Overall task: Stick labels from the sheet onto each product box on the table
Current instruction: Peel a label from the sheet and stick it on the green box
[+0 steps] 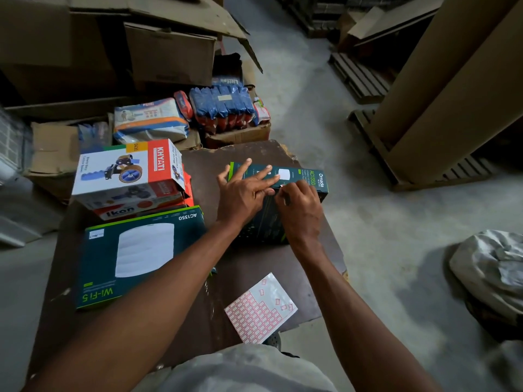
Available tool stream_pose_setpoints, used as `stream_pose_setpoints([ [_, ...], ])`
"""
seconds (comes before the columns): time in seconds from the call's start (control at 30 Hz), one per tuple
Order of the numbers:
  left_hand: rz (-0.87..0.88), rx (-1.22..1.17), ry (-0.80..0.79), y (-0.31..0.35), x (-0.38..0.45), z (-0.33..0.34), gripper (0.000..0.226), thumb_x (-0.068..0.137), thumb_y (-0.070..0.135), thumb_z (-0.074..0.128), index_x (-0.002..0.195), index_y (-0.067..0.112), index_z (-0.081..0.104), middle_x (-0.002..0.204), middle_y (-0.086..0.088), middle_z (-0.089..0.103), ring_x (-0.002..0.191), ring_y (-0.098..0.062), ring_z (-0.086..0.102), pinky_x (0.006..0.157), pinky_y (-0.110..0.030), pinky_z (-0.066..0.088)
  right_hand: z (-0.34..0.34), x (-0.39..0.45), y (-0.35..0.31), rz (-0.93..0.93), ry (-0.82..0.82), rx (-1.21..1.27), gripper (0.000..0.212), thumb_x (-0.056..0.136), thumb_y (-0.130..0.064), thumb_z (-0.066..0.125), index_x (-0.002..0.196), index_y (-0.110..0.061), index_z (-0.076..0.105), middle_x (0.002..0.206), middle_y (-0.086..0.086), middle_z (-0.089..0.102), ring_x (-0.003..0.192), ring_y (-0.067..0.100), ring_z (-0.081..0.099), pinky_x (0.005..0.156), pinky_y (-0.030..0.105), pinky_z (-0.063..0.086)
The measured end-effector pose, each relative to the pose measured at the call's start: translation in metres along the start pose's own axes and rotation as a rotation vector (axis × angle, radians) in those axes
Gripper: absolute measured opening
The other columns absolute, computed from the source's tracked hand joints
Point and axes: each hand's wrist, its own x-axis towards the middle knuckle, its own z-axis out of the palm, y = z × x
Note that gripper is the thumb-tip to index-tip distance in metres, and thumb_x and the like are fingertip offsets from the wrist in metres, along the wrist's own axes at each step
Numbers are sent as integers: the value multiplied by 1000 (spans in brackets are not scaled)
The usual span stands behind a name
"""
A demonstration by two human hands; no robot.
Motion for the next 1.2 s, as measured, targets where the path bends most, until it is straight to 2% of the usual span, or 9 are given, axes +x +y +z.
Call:
stream_pose_setpoints([
  [0.1,-7,-16,-11,0,1,-2,37,94,41,66,130,48,62,142,14,58,148,-28,36,113,-56,23,3,0,-1,-4,20,-50,15,87,-17,79,80,-8,69,81,10,64,74,30,58,56,41,52],
  [0.27,0,-15,-6,-2,1,-1,37,96,39,65,131,49,61,142,15,58,148,-27,36,113,-56,22,-4,-5,-6,9,-17,-82,17,95,-27,69,94,-11,75,88,7,68,79,27,56,65,43,51],
  [0.37,6,-23,-1,-2,1,0,39,93,38,69,130,47,62,141,14,58,147,-29,37,112,-56,24,-17,1,1,22,-32,-49,13,92,-28,73,97,-17,78,95,3,71,88,26,57,72,42,47],
  [0.53,11,-33,-3,-1,1,-2,41,92,36,72,131,45,63,140,12,59,146,-31,39,112,-58,25,-24,22,26,-109,-145,-103,14,88,-33,80,101,-28,79,106,-3,73,98,25,53,78,36,34],
  [0.7,14,-37,4,-1,3,-3,41,90,34,73,130,43,63,138,10,61,145,-32,40,111,-60,26,-20,31,34,-161,-152,-90,17,86,-38,79,102,-32,81,106,-4,71,97,24,51,78,37,33],
  [0.87,30,-42,13,-3,2,-2,48,89,25,76,130,43,61,138,11,60,144,-32,41,111,-61,28,-24,38,43,-196,-208,-60,26,85,-51,67,104,-40,81,106,-7,70,95,22,52,78,37,31],
  [1.0,52,-47,-2,-7,6,-4,43,91,27,74,129,43,62,139,12,60,146,-31,40,111,-59,27,-33,44,49,-170,-255,-76,24,83,-42,80,107,-46,78,109,-11,70,98,19,51,77,39,35],
  [1.1,50,-56,19,-9,6,-1,44,90,26,76,129,42,63,138,12,60,146,-30,39,113,-59,25,-37,46,55,-139,-276,-83,31,80,-38,85,110,-42,78,115,-10,72,102,20,52,80,42,38],
  [1.2,54,-61,53,-9,2,3,47,89,26,76,131,41,62,138,9,60,146,-32,38,114,-62,24,-34,46,48,-126,-280,-8,33,84,-55,75,112,-38,79,110,-10,72,98,17,52,76,41,39],
])
